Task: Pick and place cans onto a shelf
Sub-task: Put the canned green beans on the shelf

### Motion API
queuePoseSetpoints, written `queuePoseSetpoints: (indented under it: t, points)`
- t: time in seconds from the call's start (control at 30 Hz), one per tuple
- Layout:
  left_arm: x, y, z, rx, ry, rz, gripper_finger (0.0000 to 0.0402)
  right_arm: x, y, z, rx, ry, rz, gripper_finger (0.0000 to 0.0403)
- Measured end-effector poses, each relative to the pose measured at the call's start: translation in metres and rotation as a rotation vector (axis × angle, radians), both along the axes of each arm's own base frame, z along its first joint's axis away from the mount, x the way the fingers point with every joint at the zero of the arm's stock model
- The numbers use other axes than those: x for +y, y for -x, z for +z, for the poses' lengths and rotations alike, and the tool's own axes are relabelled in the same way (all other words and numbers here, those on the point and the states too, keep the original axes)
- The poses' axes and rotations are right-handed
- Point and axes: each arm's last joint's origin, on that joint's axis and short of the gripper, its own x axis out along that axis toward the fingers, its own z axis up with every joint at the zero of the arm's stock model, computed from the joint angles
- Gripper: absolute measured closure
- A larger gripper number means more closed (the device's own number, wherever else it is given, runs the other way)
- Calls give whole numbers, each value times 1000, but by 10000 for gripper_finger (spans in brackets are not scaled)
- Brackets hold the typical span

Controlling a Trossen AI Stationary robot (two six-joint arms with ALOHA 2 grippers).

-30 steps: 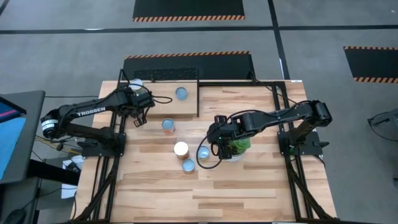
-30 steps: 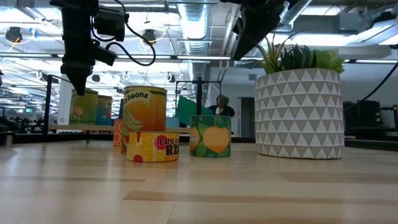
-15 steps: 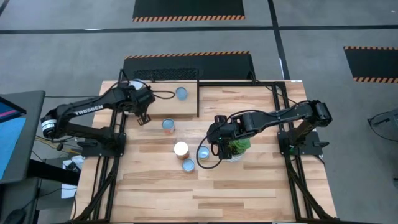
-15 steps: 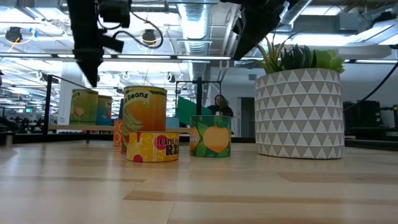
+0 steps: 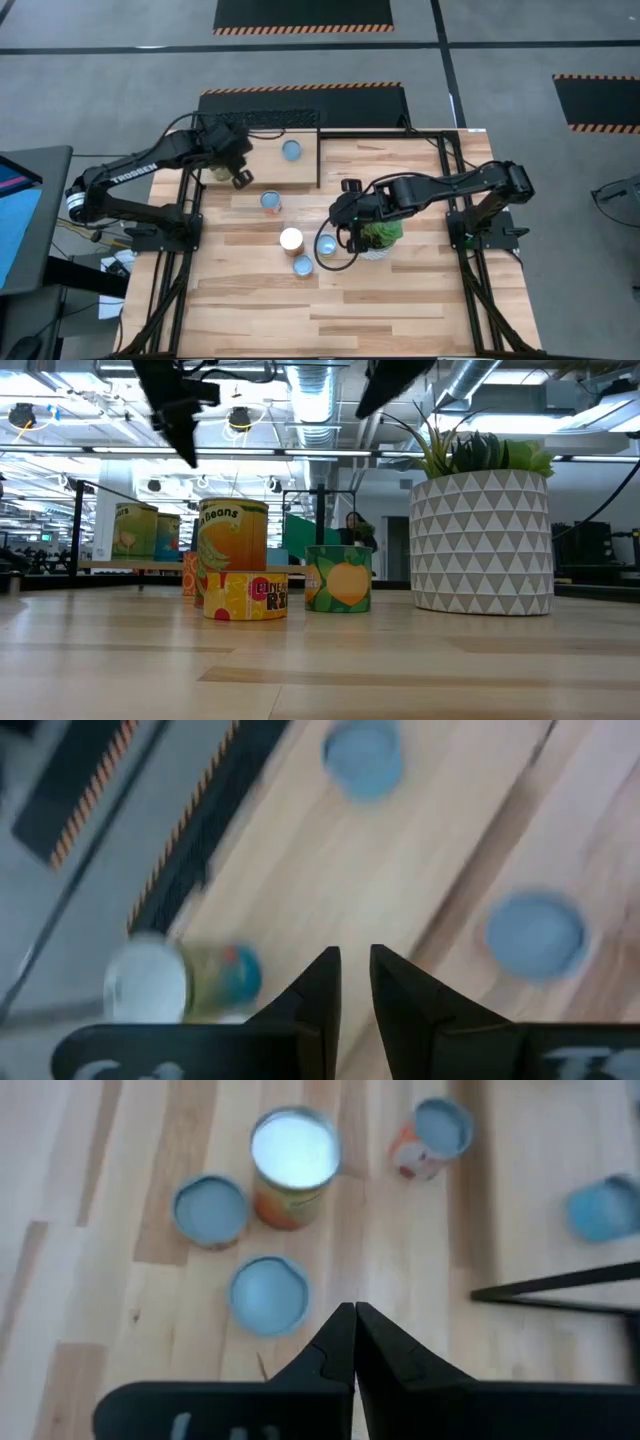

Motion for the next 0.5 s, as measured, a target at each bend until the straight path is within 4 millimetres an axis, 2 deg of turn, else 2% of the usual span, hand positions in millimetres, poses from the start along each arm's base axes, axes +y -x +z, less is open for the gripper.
queuePoseSetpoints:
  t: [0.1,0.23,0.4,0.5]
  points:
    - [7,-16,-1,-76,-39,-34,352,1,3,9,8,103,-20,375]
    - [10,-36,-6,-160,13,-139,352,1,10,14,21,219,-169,375]
    - [-4,-58,-22,-162,176,-291,352,7,24,9,97,220,-314,375]
    - [-19,-73,-34,-141,259,-370,352,15,34,6,126,221,-390,375]
